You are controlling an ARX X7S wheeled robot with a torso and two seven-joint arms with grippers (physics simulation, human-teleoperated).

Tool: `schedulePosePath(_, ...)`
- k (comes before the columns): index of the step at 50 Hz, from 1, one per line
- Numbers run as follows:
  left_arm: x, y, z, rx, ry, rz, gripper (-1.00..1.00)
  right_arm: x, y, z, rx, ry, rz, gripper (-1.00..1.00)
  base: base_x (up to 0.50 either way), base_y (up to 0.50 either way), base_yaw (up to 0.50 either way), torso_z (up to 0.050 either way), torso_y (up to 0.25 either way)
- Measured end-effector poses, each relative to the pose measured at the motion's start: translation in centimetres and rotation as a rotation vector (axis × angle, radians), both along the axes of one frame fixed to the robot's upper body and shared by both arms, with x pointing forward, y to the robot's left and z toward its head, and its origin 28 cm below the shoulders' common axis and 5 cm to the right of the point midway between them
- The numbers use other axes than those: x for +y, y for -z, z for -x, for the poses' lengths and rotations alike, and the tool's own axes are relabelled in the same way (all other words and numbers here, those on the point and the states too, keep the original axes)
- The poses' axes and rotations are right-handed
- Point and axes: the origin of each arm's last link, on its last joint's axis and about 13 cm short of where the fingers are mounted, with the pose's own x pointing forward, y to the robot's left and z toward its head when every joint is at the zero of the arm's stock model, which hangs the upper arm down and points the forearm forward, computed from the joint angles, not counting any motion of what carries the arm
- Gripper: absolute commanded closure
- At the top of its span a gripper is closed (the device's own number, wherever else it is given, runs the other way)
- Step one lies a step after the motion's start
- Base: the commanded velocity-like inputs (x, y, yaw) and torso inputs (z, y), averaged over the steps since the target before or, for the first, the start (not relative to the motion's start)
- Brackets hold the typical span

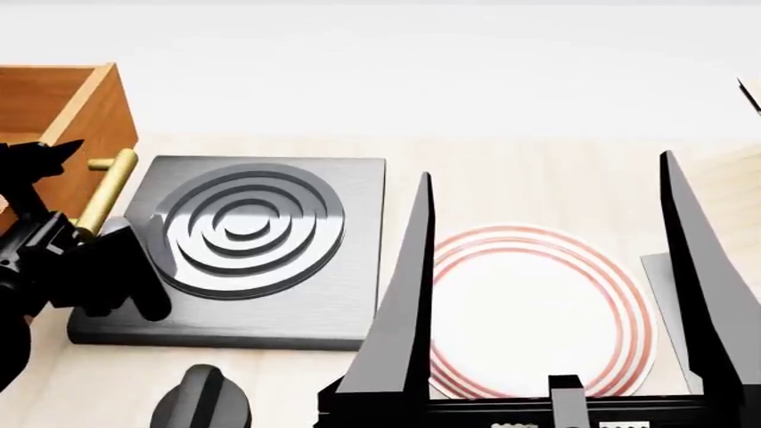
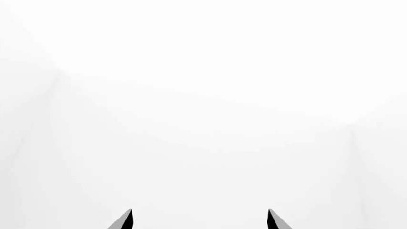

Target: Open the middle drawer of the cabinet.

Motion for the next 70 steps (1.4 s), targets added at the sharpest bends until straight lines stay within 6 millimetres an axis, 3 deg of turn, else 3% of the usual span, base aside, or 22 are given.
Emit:
schedulePosePath(10, -0.2, 0.3, -0.1, -0.006, 0.013, -0.014, -1.00, 0.0, 0.0, 0.0, -0.001, 0.001, -0.001, -1.00, 0.00, 0.00, 0.00, 0.000, 0.001)
schedulePosePath(25, -0.3, 2.7, 0.3, 0.043, 0.024, -0.014, -1.00, 0.1, 0.1, 0.1, -0.004, 0.003, 0.000, -1.00, 0.00, 0.00, 0.00, 0.000, 0.000)
schedulePosePath(32, -0.7, 2.5, 0.8, 0.009, 0.049, 0.039, -1.00, 0.1, 0.1, 0.1, -0.003, 0.003, 0.001, -1.00, 0.00, 0.00, 0.00, 0.000, 0.000)
schedulePosePath(50, -2.8, -0.4, 4.1, -0.071, 0.144, 0.283, -1.00, 0.2, 0.1, 0.2, -0.006, -0.001, 0.003, -1.00, 0.00, 0.00, 0.00, 0.000, 0.000)
schedulePosePath(70, -3.2, -6.6, 6.0, -0.073, 0.156, 0.568, -1.00, 0.2, 0.1, 0.1, -0.005, -0.006, 0.004, -1.00, 0.00, 0.00, 0.00, 0.000, 0.000)
